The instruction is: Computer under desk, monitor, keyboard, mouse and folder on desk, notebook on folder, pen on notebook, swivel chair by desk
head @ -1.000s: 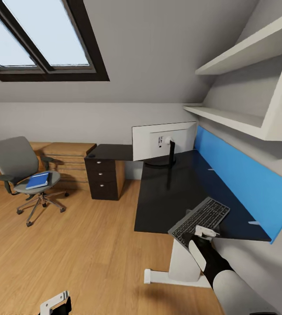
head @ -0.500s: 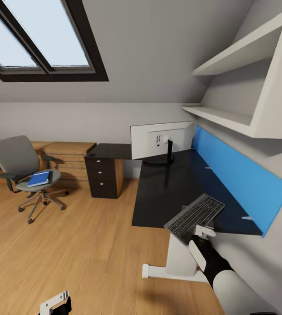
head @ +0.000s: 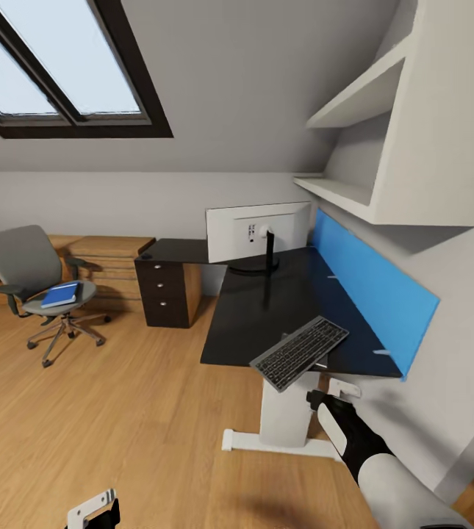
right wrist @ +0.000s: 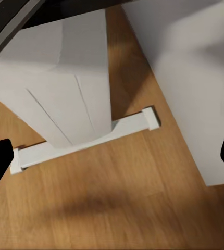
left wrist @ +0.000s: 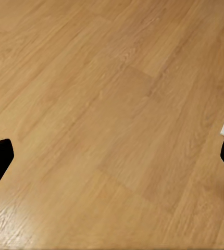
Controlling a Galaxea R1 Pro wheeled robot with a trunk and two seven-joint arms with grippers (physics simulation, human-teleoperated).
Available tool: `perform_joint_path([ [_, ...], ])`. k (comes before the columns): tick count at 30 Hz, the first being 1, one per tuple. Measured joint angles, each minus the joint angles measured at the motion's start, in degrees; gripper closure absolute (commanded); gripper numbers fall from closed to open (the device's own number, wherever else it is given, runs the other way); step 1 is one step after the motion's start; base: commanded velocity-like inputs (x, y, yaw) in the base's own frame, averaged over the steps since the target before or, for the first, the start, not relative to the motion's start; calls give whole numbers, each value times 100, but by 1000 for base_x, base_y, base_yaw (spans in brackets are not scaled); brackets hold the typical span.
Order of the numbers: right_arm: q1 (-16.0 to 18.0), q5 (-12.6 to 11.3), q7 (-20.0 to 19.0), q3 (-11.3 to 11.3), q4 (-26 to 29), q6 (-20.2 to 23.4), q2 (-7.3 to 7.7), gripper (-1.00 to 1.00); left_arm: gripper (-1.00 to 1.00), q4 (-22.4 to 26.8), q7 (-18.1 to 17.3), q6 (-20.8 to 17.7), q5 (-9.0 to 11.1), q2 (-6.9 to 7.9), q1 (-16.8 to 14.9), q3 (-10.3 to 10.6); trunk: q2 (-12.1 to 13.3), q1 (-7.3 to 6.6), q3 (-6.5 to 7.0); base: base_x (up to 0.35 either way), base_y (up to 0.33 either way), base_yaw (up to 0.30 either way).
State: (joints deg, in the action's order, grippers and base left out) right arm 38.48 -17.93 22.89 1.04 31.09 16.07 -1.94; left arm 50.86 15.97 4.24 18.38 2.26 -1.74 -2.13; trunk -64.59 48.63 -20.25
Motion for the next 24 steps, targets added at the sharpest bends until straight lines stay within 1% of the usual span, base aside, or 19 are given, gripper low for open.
perform_joint_path([
  [5,0,-2,0,-23,0,0,7,-100,-100,1,1,0,0,0,0,-1,0,-1,0,-25,-175,0],
  [14,0,-3,6,-39,-25,0,16,-100,-100,2,-7,-2,7,-1,1,-9,0,-1,0,-2,-25,0],
  [24,0,-8,-2,-33,-74,-70,10,-100,-100,7,-21,7,3,-1,1,-2,0,-2,0,125,-2,0],
])
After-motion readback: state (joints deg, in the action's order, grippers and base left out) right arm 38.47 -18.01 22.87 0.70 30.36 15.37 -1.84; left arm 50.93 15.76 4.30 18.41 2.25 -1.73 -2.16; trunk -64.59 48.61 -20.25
